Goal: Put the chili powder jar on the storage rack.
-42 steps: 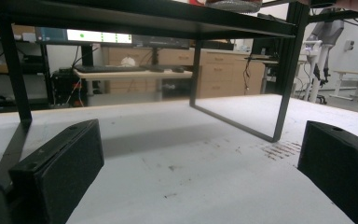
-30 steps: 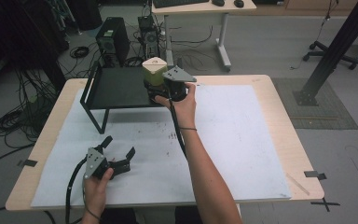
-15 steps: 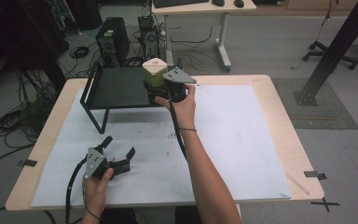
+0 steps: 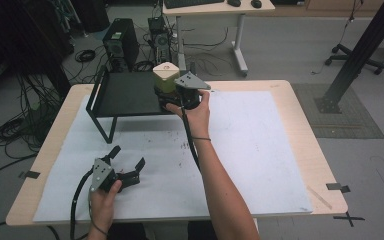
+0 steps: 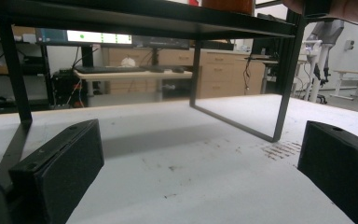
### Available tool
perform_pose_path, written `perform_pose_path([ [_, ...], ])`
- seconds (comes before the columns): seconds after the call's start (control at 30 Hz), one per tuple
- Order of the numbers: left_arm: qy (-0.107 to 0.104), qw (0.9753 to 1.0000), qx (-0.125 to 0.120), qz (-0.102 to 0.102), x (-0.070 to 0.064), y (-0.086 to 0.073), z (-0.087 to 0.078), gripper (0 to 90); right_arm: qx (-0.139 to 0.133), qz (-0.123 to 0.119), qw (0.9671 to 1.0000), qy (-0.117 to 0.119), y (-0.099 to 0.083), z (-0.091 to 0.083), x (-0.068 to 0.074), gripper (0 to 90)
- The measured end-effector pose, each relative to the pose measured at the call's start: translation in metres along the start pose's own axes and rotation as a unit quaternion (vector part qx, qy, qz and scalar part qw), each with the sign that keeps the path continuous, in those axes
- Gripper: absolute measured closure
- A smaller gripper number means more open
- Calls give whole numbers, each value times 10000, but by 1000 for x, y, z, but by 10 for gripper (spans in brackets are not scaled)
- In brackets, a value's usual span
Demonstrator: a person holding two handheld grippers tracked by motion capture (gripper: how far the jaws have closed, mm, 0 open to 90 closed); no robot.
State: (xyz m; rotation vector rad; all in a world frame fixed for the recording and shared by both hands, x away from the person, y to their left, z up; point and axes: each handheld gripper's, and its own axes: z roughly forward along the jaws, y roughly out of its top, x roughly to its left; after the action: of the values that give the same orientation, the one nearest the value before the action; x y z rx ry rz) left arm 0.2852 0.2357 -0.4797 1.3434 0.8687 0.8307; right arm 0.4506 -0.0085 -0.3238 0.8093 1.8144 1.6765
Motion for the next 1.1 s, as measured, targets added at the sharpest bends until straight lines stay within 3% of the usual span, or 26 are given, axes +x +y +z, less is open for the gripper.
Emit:
perform_pose_path([
  [1.1, 22, 10000, -3, 38, -1, 0, 0, 2, -19, -12, 10000, -26, 0, 1, 0, 296],
])
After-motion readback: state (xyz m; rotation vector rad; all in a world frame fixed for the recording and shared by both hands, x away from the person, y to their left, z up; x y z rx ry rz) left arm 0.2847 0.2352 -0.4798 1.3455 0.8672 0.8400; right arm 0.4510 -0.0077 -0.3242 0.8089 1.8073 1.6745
